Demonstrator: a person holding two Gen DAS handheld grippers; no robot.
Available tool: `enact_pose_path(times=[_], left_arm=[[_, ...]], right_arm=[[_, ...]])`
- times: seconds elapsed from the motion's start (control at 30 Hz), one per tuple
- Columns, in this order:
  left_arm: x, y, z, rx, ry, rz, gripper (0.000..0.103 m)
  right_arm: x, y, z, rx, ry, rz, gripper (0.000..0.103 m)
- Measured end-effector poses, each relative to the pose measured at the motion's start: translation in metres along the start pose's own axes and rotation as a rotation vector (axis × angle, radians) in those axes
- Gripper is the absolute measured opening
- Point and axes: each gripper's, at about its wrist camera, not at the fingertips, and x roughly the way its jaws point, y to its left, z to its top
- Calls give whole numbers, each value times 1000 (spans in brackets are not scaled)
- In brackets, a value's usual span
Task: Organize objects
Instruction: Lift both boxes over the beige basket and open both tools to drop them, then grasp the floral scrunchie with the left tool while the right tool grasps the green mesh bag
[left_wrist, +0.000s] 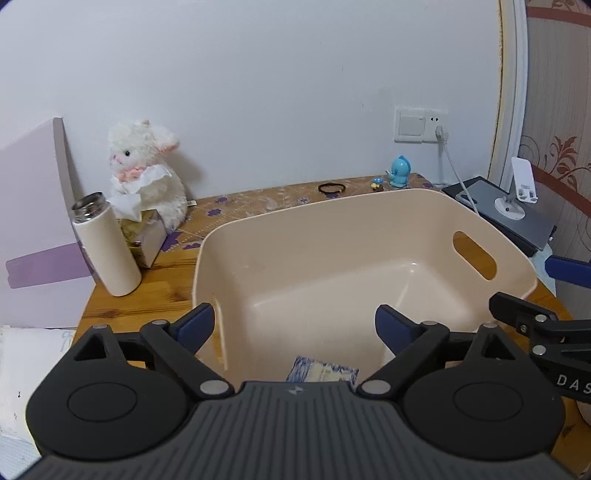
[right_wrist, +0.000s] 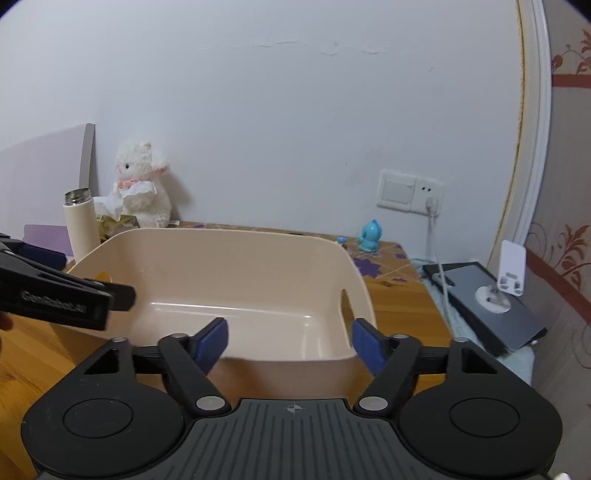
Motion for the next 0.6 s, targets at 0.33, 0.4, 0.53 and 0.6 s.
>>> enact_pose_path(times=[0.33, 0.4, 0.53, 0.6], left_arm=[[-40, 6, -29, -12, 12, -39, 95], [-41, 6, -38, -7, 28, -41, 95], [-33, 6, -56, -8, 80, -46, 95], [-26, 4, -66, -3, 113, -48, 95]], right_arm=[[-35, -6, -21, -70, 25, -18, 90], [-35, -8, -29, -73, 44, -24, 91], [-29, -15, -45, -59, 93, -31, 91], [-25, -18, -53, -50, 119, -31, 91]])
